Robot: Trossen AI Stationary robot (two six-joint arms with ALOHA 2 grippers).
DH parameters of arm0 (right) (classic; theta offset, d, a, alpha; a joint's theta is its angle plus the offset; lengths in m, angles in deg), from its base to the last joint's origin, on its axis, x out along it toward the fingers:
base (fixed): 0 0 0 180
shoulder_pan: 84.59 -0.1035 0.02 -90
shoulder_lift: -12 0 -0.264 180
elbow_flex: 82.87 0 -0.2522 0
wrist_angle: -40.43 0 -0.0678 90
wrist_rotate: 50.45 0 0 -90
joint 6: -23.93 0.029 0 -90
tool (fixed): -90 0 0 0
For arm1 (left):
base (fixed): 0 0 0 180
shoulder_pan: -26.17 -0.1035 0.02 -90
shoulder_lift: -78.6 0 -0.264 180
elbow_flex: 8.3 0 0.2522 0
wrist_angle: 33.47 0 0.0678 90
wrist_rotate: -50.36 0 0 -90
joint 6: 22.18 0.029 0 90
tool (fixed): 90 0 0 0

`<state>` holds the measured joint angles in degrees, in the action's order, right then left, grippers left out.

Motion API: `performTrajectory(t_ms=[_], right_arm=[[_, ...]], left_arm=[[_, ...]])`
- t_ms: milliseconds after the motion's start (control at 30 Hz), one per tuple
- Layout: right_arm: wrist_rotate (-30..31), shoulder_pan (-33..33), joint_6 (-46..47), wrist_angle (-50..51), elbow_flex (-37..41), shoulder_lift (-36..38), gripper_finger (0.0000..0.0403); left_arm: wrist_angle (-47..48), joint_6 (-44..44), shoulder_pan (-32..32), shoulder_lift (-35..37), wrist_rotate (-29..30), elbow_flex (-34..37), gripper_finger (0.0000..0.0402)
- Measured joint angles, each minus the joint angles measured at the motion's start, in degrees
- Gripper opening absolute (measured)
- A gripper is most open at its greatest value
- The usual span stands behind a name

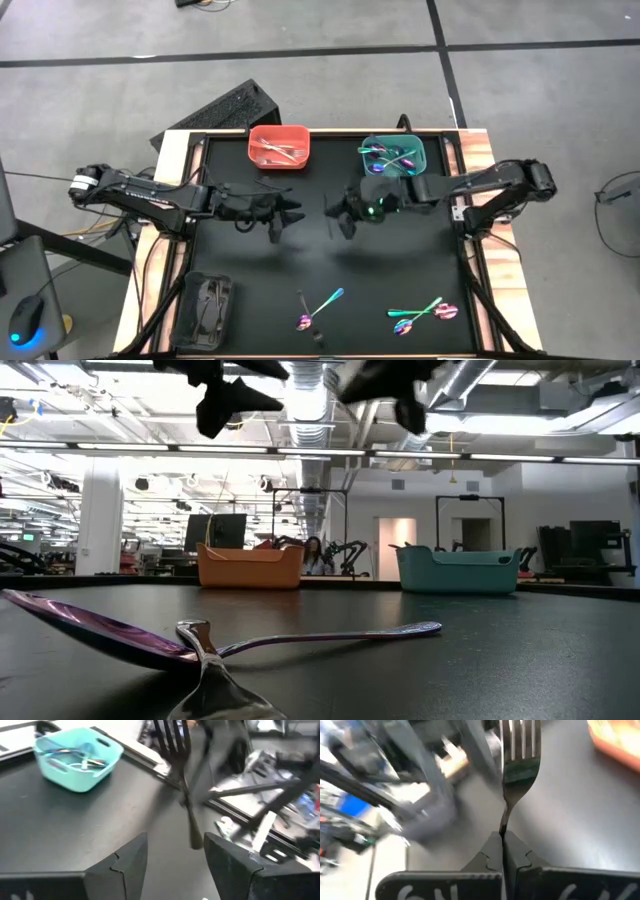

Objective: Sort silverware by color (type)
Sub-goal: Put the black fork into the black bin

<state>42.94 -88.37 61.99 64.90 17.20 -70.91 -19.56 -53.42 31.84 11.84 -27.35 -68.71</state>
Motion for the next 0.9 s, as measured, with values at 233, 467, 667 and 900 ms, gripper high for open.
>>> performTrajectory(t_ms=[233,467,667,900], right_arm=[[-9.8,7.5,-11.3,-14.8,-0.1,0.0,0.0006],[-15.3,12.7,-11.4,-22.0,-0.4,-3.2,0.0005],[-17.1,12.3,-11.6,-23.9,-0.4,-5.4,0.0005],[-17.2,12.0,-11.6,-26.2,-0.9,-6.7,0.0004]], left_arm=[[-1.1,1.3,0.0,0.0,-1.5,0.0,0.0192],[-5.1,4.4,-1.9,0.0,3.6,0.0,0.0192],[-7.5,6.4,-4.8,0.0,5.5,0.0,0.0192],[-7.4,6.5,-6.8,0.0,1.5,0.0,0.0179]])
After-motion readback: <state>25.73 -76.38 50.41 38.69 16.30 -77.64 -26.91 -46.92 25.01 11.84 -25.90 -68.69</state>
